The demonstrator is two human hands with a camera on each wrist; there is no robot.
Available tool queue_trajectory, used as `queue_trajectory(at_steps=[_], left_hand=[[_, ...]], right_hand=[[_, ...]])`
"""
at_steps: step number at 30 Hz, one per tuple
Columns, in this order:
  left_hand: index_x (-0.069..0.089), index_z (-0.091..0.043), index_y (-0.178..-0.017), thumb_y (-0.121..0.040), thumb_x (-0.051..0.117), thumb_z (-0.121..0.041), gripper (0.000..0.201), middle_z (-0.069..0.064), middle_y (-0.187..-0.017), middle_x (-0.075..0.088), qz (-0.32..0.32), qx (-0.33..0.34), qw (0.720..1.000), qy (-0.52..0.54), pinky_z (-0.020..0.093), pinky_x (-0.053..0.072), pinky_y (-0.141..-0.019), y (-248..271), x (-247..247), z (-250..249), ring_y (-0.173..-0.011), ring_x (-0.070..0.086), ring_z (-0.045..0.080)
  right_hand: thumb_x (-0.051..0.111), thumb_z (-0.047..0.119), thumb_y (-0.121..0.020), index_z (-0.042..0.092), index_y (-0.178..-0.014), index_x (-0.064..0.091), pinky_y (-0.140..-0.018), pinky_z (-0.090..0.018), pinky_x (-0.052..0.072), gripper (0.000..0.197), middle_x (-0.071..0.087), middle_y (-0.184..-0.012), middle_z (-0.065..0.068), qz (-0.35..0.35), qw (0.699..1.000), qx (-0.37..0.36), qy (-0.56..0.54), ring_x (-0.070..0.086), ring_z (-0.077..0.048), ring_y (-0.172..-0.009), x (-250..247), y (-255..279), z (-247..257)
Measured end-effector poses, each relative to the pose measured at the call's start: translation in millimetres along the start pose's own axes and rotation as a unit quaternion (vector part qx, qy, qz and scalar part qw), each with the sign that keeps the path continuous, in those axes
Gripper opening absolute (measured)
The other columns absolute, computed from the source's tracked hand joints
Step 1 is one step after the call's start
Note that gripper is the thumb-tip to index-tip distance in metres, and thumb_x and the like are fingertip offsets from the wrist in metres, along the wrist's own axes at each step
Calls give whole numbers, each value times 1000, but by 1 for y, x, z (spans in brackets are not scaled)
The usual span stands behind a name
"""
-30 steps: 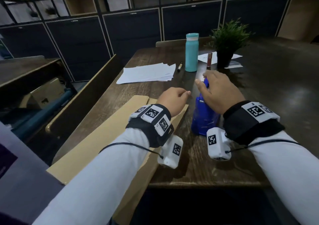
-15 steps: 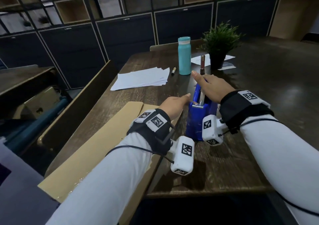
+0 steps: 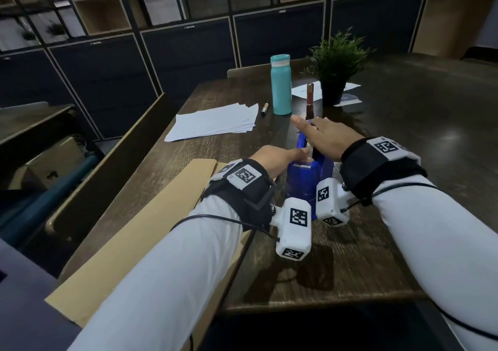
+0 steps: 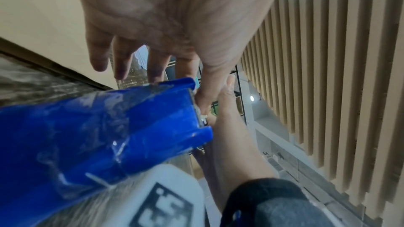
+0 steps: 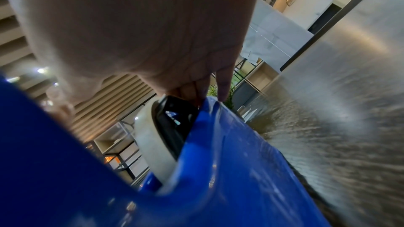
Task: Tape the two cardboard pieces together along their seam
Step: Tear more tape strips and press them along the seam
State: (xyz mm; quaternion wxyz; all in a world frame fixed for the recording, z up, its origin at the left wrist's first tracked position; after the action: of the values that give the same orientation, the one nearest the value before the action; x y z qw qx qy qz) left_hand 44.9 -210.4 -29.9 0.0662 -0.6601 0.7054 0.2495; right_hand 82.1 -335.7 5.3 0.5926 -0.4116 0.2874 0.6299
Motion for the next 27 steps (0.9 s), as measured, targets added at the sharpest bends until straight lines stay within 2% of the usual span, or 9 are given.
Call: queue_trajectory(at_steps=[3, 7, 9, 11, 14, 17, 21, 25, 27], left_hand=[[70, -13, -111, -85, 66, -40, 38, 0, -98, 67, 1, 2, 999, 34, 27, 40, -66, 4, -1, -2, -79, 54, 10], [73, -13, -106, -86, 64, -35, 30, -11, -65, 68, -5, 17, 997, 70, 25, 41, -67, 7, -9, -11, -73, 53, 7], [73, -13, -107, -83, 67, -37, 35, -6, -80, 69, 8, 14, 998, 59, 31, 42, -77, 10, -8, -10, -77, 51, 8], [69, -11, -115, -79, 70, -40, 47, 3, -111, 64, 15, 5, 999, 51, 38, 42, -88, 13, -7, -6, -92, 52, 15], [67, -12, -118, -76, 72, -41, 51, 4, -131, 54, 23, -21, 997, 68, 43, 40, -88, 20, -7, 4, -119, 44, 26], [75, -14, -104, -78, 73, -34, 33, -1, -125, 55, 42, -15, 996, 72, 43, 40, -90, 24, -6, 10, -121, 42, 25], [76, -12, -97, -81, 72, -26, 22, -14, -94, 60, 63, -3, 995, 79, 41, 41, -93, 28, -2, 19, -101, 48, 11], [77, -19, -79, -80, 73, -30, 12, -7, -110, 68, 68, 4, 994, 89, 45, 40, -101, 30, 0, 27, -114, 50, 15], [77, -21, -71, -79, 73, -31, 14, -4, -111, 70, 66, 9, 993, 97, 43, 41, -97, 31, 1, 29, -115, 51, 18]], right_hand=[[13, 70, -88, 2, -114, 61, -90, -41, 40, 87, 63, -115, -20, -2, 1000, -9, 1, 53, -33, -115, 1, -3, -1], [10, 76, -83, 9, -118, 59, -89, -40, 39, 91, 61, -119, -17, 9, 1000, -6, 15, 53, -30, -114, 2, -6, -3], [10, 74, -85, 6, -125, 56, -94, -41, 39, 92, 59, -125, -19, 15, 1000, 3, 20, 53, -31, -116, 0, -5, -2], [10, 70, -88, 1, -127, 56, -97, -41, 39, 92, 59, -126, -21, 20, 999, 5, 26, 54, -33, -116, 0, -4, -2], [8, 71, -87, 1, -128, 55, -99, -41, 39, 94, 57, -129, -21, 25, 999, 7, 35, 53, -32, -118, 0, -5, -1], [5, 77, -81, 7, -138, 47, -102, -41, 36, 99, 50, -140, -17, 32, 998, 19, 44, 47, -29, -127, 2, -7, -4], [2, 83, -75, 10, -140, 44, -102, -42, 38, 106, 51, -138, -17, 36, 998, 21, 40, 48, -29, -125, 3, -9, -5], [4, 80, -79, 11, -142, 41, -102, -42, 37, 101, 48, -141, -17, 37, 998, 26, 45, 47, -29, -126, 2, -9, -5], [4, 80, -79, 12, -143, 40, -103, -42, 37, 100, 46, -143, -16, 37, 998, 26, 44, 46, -29, -128, 3, -8, -5]])
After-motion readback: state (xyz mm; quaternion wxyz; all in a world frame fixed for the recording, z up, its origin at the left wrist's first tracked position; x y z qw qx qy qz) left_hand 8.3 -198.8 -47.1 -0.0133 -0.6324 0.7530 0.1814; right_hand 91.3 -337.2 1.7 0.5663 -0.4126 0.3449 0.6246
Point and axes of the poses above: each hand's wrist, its own y-axis away from the middle knuckle, its own x-axis out of the palm, z = x × y, the point moved 8 cm from there along -y, towards the middle knuckle
